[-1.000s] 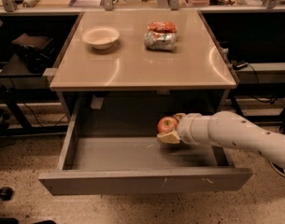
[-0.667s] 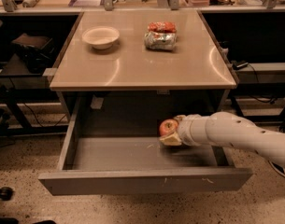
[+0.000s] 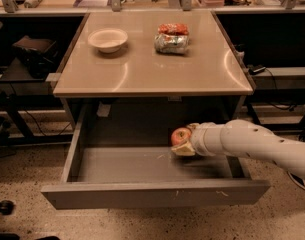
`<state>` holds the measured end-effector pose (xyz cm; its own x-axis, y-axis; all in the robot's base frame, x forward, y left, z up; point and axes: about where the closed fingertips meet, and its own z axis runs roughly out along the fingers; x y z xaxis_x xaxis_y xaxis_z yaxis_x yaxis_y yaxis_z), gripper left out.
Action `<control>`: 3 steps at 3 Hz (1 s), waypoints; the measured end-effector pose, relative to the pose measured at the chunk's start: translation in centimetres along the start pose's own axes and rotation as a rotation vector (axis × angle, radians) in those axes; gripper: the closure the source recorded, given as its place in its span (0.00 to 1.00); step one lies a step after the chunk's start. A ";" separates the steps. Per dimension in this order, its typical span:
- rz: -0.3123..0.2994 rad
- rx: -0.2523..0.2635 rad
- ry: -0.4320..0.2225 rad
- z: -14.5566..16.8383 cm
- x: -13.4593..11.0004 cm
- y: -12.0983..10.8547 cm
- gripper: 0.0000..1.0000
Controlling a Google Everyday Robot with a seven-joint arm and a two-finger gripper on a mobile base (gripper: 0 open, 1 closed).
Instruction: Place apple into top drawer
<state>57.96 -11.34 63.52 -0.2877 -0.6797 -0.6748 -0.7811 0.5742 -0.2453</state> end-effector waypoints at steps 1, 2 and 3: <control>0.000 0.000 0.000 0.0 0.0 0.0 0.34; 0.000 0.000 0.000 0.0 0.0 0.0 0.11; 0.000 0.000 0.000 0.0 0.0 0.0 0.00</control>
Offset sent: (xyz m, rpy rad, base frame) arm 0.0000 0.0000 0.0000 0.0000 0.0000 0.0000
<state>57.96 -11.33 63.52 -0.2876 -0.6797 -0.6748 -0.7812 0.5741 -0.2453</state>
